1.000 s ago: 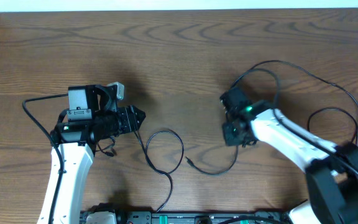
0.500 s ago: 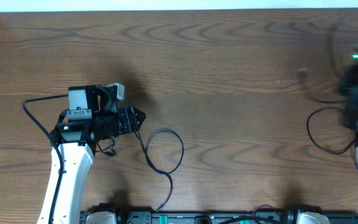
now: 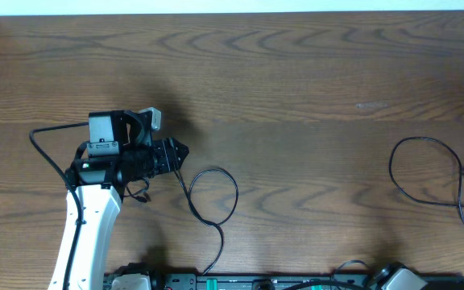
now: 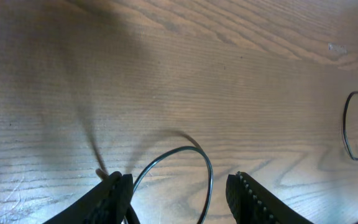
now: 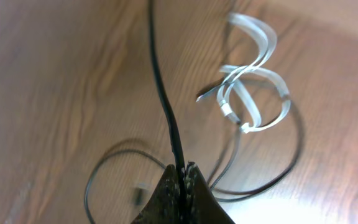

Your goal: Untangle cables

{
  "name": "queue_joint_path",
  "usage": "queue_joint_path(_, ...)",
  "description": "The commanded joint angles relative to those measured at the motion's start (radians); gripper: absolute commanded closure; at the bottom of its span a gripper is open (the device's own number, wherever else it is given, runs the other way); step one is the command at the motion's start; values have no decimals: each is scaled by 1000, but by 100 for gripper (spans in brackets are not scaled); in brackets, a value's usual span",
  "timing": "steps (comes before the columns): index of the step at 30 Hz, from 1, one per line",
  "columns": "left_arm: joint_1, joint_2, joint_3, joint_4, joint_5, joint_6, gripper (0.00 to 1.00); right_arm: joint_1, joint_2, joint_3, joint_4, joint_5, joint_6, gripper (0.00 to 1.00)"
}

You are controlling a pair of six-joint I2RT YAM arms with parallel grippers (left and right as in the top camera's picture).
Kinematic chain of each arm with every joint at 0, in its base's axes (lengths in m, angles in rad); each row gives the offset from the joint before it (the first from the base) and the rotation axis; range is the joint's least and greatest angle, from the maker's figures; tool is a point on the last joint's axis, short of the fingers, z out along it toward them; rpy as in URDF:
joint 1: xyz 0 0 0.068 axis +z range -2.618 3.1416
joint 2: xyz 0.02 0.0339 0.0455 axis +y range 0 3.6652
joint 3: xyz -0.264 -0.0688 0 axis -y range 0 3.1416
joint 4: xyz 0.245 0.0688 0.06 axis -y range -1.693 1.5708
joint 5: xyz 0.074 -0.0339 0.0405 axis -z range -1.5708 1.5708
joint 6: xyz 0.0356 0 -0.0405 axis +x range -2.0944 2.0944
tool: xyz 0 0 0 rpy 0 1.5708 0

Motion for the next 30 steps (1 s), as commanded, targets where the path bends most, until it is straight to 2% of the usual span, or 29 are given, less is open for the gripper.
queue_joint_path(1,-3,2,-4,-4,6,17,46,-3,114,-9,-4,-126,-45,99)
queue_joint_path(5,-3,2,-4,-3,6,17,46,-3,214,-9,8,-166,-93,98)
queue_joint_path(6,-3,2,-4,-3,6,17,46,-4,239,-9,10,-168,-100,84)
queue_joint_path(10,-3,2,-4,-3,6,17,46,-8,318,-9,10,-201,-102,7)
queue_joint_path(11,-3,2,-4,-3,6,17,46,-8,335,-9,10,-222,-102,1)
queue_joint_path(17,-3,2,-4,-3,6,17,46,21,409,-9,-81,-349,-102,1)
queue_joint_path(22,-3,2,-4,-4,6,17,46,75,415,-21,-189,-349,-157,1)
queue_joint_path(30,-3,2,-4,-12,6,17,46,132,415,-43,-274,-193,-314,1)
